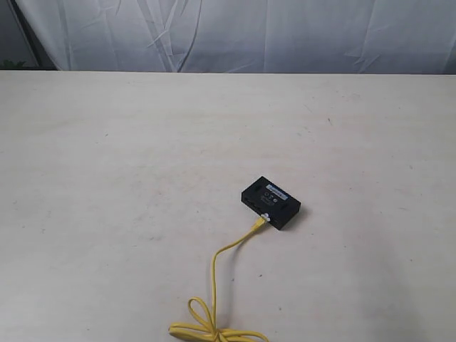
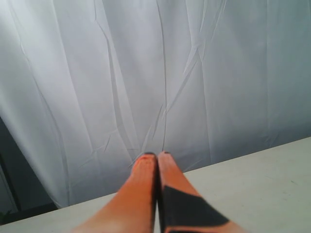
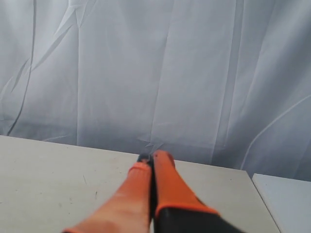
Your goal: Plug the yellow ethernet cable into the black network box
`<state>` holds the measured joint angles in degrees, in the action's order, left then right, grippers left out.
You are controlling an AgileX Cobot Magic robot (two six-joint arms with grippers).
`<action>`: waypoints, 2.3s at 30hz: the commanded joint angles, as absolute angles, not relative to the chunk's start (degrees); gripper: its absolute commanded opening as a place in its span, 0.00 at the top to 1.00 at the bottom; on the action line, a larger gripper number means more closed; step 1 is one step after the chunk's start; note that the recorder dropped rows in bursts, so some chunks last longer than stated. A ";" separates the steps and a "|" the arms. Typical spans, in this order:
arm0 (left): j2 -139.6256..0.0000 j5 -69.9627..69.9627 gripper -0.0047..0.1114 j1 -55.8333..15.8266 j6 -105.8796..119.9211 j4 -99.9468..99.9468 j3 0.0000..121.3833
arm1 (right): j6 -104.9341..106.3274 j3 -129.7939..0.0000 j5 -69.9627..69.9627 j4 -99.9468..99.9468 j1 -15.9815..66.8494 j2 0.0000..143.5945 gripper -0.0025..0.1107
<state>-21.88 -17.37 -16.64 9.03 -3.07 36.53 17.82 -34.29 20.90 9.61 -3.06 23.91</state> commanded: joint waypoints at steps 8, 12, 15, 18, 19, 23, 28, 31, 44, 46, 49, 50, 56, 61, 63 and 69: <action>-21.48 -16.70 0.96 -16.46 8.50 -3.32 36.38 | 17.71 -34.05 20.63 9.62 -3.33 23.65 0.99; -21.47 -16.69 0.96 -16.46 8.62 -2.98 36.38 | 17.71 -34.05 20.63 9.62 -3.33 23.65 0.99; -21.47 -16.82 0.96 -16.46 9.11 -2.65 36.38 | 17.71 -34.05 20.63 9.62 -3.33 23.65 0.99; -20.73 -16.82 0.96 -16.46 9.11 -2.89 36.23 | 17.71 -34.05 20.63 9.62 -3.33 23.65 0.99; -20.40 -16.82 0.96 -16.46 9.11 -2.89 35.97 | 17.71 -34.05 20.63 9.62 -3.33 23.65 0.99; -18.38 -16.60 0.96 -15.64 8.94 -2.54 32.89 | 17.71 -34.05 20.63 9.62 -3.33 23.65 0.99; -13.98 -15.00 0.96 -11.71 3.87 -2.31 24.81 | 17.71 -34.05 20.63 9.62 -3.33 23.65 0.99; -10.88 -14.20 0.96 -8.76 1.61 -2.21 19.27 | 17.71 -34.05 20.63 9.62 -3.33 23.65 0.99; 0.00 -14.11 0.96 2.35 -1.07 -3.04 1.49 | 17.71 -34.05 20.63 9.62 -3.33 23.65 0.99; 0.00 -13.93 0.96 2.35 -1.07 -3.04 0.00 | 17.71 -34.05 20.63 9.62 -3.33 23.65 0.99; 0.00 -13.28 0.96 2.35 -1.07 -2.79 0.00 | 17.71 -34.05 20.46 9.62 -3.33 23.65 0.99; 0.00 -13.28 0.96 2.35 -1.07 -2.28 0.00 | 17.71 -34.05 20.46 9.62 -3.33 23.65 0.99; 0.00 -13.28 0.96 2.35 -1.07 -1.86 0.00 | 17.71 -34.05 20.46 9.62 -3.33 23.65 0.99; 0.00 -13.28 0.96 2.35 -1.07 -1.86 0.00 | 17.71 -34.05 20.46 9.62 -3.33 23.65 0.99; 0.00 -13.28 0.96 2.35 -1.07 -1.86 0.00 | 17.71 -34.05 20.46 9.62 -3.33 23.65 0.99; 0.00 -13.28 0.96 2.35 -1.07 -1.66 0.00 | 17.71 -34.05 20.47 9.72 -3.33 23.65 0.99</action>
<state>-0.34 -14.07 2.11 -0.64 -1.72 0.29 17.82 -34.29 20.80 9.61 -3.06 23.91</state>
